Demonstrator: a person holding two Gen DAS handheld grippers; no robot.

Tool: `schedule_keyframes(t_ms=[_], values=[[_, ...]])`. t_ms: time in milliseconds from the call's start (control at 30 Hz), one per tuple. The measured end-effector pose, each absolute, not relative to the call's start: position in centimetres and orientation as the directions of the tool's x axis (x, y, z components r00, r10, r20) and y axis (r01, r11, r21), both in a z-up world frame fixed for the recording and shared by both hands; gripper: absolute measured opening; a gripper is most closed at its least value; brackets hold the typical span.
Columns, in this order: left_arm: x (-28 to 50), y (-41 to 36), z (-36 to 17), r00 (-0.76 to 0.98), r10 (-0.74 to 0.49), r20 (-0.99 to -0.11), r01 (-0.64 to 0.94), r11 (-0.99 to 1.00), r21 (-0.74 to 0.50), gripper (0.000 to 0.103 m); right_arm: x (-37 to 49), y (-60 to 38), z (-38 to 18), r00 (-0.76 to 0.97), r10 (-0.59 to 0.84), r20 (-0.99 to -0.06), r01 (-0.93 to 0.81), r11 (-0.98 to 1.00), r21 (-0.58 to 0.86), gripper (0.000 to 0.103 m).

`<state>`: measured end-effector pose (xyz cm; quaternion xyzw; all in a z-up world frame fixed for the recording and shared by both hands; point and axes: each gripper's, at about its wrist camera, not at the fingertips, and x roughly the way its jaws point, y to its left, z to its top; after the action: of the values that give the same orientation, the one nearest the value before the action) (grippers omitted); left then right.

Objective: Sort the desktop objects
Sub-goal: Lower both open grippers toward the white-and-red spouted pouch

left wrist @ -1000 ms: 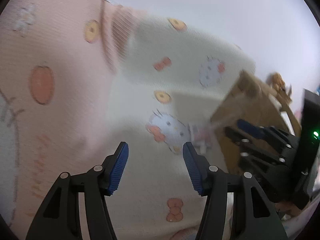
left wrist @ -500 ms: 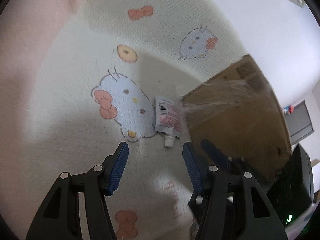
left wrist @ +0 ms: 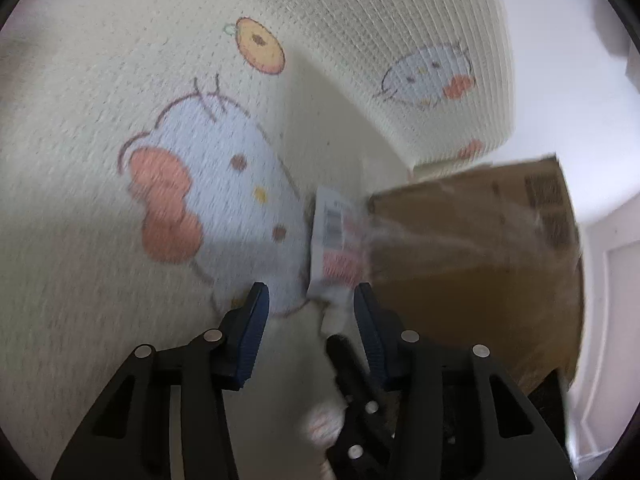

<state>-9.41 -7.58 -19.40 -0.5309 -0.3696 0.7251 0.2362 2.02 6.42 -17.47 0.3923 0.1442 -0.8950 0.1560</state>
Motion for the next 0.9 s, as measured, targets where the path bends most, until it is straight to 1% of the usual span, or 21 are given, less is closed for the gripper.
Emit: schedule_keyframes(t_ms=[100, 233, 300, 533, 600, 667, 700, 900], values=[[-10.7, -7.2, -19.7, -0.308, 0.750, -0.586, 0.057, -0.600, -0.798, 0.048, 1.2, 6.5, -18.0, -0.646, -0.154, -0.748, 0.359, -0.926, -0.119, 0.026], [-11.7, -6.8, -19.6, -0.283, 0.751, -0.596, 0.060, -0.606, -0.793, 0.048, -0.2, 7.5, -18.8, -0.589, -0.167, -0.791, 0.319, -0.947, -0.038, 0.026], [-12.2, -6.6, -19.6, -0.278, 0.750, -0.600, 0.085, -0.604, -0.793, 0.048, -0.6, 7.8, -18.9, -0.580, -0.184, -0.793, 0.312, -0.950, -0.008, 0.026], [-12.6, -6.4, -19.5, -0.267, 0.749, -0.606, 0.120, -0.598, -0.793, 0.048, -1.4, 7.6, -19.0, -0.607, -0.185, -0.773, 0.323, -0.946, -0.027, 0.026], [-12.8, -6.1, -19.9, -0.248, 0.765, -0.595, 0.136, -0.580, -0.803, 0.039, -1.5, 7.7, -19.0, -0.598, -0.205, -0.775, 0.342, -0.940, -0.015, 0.026], [-12.7, -5.8, -20.6, -0.223, 0.777, -0.589, 0.160, -0.567, -0.808, 0.023, -1.6, 7.7, -19.0, -0.596, -0.211, -0.775, 0.348, -0.938, -0.012, 0.026], [-12.7, -5.4, -20.8, -0.212, 0.774, -0.597, 0.164, -0.574, -0.802, 0.018, -1.6, 7.7, -19.1, -0.595, -0.213, -0.775, 0.350, -0.937, -0.011, 0.026], [-11.7, -5.4, -19.9, -0.251, 0.747, -0.616, 0.130, -0.604, -0.786, 0.013, -1.7, 7.7, -19.3, -0.589, -0.225, -0.776, 0.382, -0.924, -0.022, 0.026]])
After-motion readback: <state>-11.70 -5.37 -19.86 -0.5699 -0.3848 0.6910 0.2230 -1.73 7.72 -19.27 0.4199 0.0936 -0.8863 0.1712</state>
